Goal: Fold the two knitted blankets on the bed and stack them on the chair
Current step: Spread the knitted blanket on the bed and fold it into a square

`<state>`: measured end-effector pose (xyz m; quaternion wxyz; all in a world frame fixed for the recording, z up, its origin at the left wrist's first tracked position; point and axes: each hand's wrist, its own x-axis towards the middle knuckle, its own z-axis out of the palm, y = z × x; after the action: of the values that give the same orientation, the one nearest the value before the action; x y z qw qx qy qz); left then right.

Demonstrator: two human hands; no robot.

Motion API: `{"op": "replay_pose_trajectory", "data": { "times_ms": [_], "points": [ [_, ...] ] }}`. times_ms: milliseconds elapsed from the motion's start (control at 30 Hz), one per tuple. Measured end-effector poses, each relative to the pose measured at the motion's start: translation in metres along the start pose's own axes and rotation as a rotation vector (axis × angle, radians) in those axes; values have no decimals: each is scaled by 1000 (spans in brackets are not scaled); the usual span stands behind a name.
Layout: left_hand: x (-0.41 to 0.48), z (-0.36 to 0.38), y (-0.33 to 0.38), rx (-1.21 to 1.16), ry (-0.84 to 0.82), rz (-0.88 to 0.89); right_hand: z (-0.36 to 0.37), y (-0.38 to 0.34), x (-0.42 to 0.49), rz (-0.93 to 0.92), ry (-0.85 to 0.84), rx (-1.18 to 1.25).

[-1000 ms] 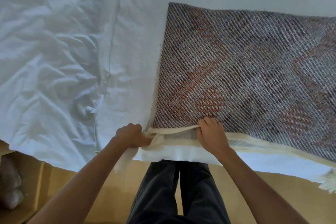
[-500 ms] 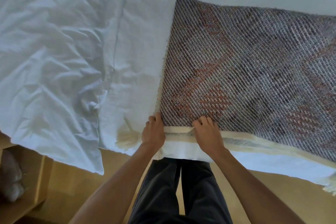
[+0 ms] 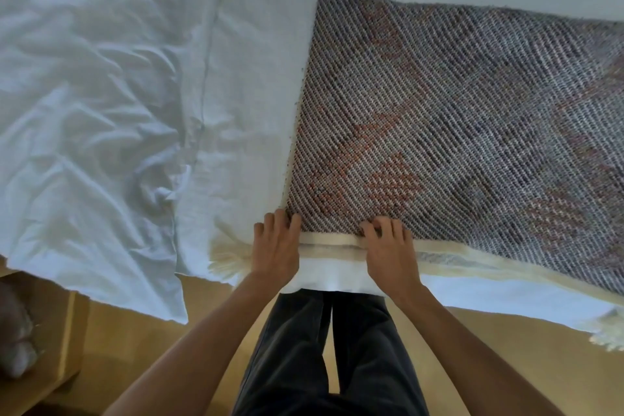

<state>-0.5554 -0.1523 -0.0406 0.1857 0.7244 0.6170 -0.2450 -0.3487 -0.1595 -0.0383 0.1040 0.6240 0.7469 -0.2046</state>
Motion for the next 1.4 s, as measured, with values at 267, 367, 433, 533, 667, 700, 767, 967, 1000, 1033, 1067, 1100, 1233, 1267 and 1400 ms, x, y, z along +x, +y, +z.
{"op": "replay_pose_trajectory", "data": {
  "times_ms": [267, 367, 433, 533, 667, 700, 767, 967, 1000, 1033, 1067, 1100, 1233, 1267, 1400],
  "points": [
    [24, -4, -17, 96, -15, 172, 2, 3, 12, -94, 48, 62],
    [9, 5, -39, 148, -118, 162, 11, -11, -1, -142, -28, 111],
    [9, 7, -40, 217, -142, 166, 17, -9, -9, -118, -104, 115],
    [14, -8, -14, 200, -47, 305, 12, 10, -22, -54, -68, 122],
    [15, -16, 19, 249, 31, 451, -3, 60, -53, 142, -14, -13],
    [15, -16, 25, 267, 37, 480, -6, 73, -59, 189, -32, -55],
    [13, -14, 35, 273, 66, 525, -6, 93, -65, 254, -46, -106],
    [14, -9, 55, 247, 155, 547, 5, 116, -52, 150, 104, -144],
    [14, -8, 56, 234, 155, 555, 6, 118, -50, 121, 126, -110],
    [13, -8, 55, 228, 142, 566, 8, 121, -50, 81, 137, -66],
    [9, -7, 55, 231, 120, 571, 10, 124, -52, 31, 133, -18],
    [5, -7, 55, 241, 99, 565, 11, 128, -55, -21, 119, 24],
    [7, -9, 75, 263, -7, 393, 5, 148, -64, -93, 57, 73],
    [10, -12, 90, 263, -43, 377, 3, 157, -66, -73, 54, 65],
    [12, -13, 165, 219, -38, 472, 3, 200, -91, 133, 47, 36]
  ]
}}
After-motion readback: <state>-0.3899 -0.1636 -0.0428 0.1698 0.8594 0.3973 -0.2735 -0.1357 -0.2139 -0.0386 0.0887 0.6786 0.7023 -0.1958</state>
